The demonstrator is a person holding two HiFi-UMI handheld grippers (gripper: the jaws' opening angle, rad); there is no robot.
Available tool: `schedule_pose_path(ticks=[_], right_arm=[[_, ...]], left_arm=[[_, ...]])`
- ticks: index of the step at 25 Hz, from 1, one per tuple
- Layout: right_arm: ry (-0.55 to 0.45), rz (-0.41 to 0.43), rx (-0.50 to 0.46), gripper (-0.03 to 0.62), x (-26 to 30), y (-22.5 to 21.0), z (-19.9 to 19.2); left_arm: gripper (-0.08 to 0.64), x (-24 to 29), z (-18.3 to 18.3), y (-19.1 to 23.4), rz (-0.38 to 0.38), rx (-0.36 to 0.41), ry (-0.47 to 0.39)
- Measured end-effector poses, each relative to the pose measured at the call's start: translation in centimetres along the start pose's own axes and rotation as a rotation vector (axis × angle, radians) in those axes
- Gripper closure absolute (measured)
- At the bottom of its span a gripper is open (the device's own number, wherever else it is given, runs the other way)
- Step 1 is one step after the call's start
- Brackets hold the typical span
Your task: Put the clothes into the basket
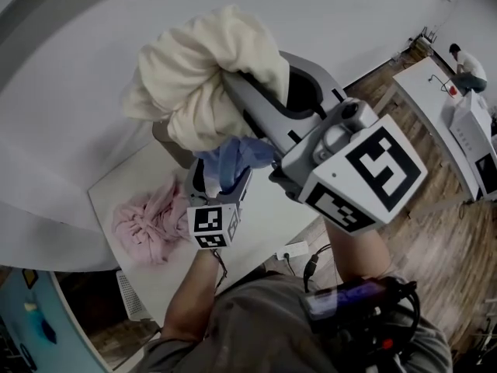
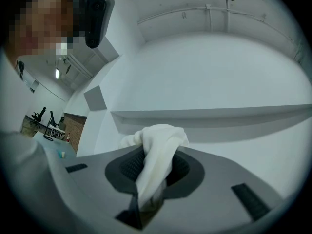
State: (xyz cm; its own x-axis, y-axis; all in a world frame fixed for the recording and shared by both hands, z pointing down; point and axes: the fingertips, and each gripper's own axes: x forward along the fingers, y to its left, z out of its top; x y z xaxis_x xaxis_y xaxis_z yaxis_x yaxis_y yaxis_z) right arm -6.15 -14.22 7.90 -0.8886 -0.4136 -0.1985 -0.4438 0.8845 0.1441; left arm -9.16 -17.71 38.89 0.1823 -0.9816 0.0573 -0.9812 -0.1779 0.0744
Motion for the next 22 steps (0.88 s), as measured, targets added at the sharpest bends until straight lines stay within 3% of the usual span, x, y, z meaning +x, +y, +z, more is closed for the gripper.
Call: schedule_pose_path(ticks=[3,5,9,14,22], right_arm=[[0.003,0.002,-0.003,0.515,-0.2,0.1,-0.1],[0.005,0.004,-0.004,0.515,-0.2,0.2,-0.4],[0.003,0.012,0.001,0.515,-0.4,0.1,-0.3],[-0.009,0.004,0.000,0.515,-0.6,0.1,0.2],[-0.019,-0.059,0.039,0.515,-0.7,-1.8,-0.5]], left_arm=[[0.142,0.3,-0.5,-0.5,-0.013,0.026,0.010],[0.290,0.2,-0.7,-0.3,-0.003,0.034,0.013],[0.519,0.4,-0.9,0.3,0.043,0.051,0.030],[0.545,-1.0,1.0,1.6,0.082,0.037,0.044],[0.545,-2.3,8.3,3.3,0.138,0.027,0.015]])
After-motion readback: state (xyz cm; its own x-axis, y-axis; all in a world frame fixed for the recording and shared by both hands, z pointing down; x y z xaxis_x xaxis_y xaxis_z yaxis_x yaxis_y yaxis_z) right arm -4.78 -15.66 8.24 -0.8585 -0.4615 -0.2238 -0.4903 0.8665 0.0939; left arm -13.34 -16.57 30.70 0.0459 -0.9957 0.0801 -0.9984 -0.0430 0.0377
